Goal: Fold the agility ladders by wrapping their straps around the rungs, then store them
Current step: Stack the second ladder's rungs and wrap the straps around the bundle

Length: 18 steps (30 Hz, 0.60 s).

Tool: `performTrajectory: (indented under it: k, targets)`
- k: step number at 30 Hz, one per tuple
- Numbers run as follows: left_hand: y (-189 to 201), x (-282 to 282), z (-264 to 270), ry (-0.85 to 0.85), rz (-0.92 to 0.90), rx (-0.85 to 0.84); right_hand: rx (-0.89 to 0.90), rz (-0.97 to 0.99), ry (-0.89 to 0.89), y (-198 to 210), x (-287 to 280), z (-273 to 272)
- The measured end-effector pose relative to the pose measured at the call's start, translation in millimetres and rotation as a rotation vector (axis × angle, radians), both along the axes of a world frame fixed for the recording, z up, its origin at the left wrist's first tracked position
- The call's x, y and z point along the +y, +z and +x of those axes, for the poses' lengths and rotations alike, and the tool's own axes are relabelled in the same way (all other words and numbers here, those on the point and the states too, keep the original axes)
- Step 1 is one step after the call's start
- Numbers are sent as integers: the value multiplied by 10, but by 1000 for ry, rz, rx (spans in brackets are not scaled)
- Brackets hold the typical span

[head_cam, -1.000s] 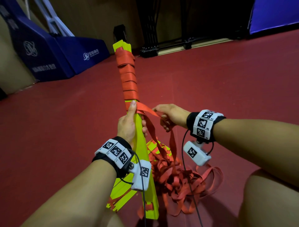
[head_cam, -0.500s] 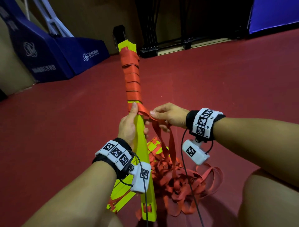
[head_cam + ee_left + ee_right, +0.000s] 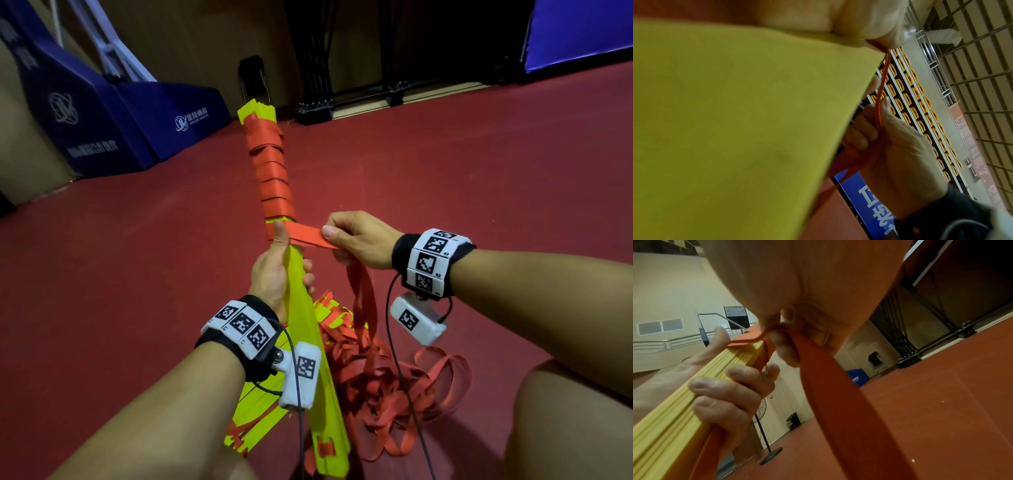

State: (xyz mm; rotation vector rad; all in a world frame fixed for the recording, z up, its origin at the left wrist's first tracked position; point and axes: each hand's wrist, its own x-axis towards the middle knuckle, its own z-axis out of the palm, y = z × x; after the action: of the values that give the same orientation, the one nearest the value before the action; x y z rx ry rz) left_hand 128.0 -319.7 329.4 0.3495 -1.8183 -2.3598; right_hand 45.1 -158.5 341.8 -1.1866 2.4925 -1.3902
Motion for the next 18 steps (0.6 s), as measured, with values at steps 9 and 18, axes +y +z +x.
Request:
performTrajectory:
  k: [9, 18]
  targets:
    - [66, 83, 36, -29, -20, 47, -152, -208, 130, 25, -38, 21]
    - [124, 224, 51, -137, 106, 30, -326, -320, 140, 56, -70, 35]
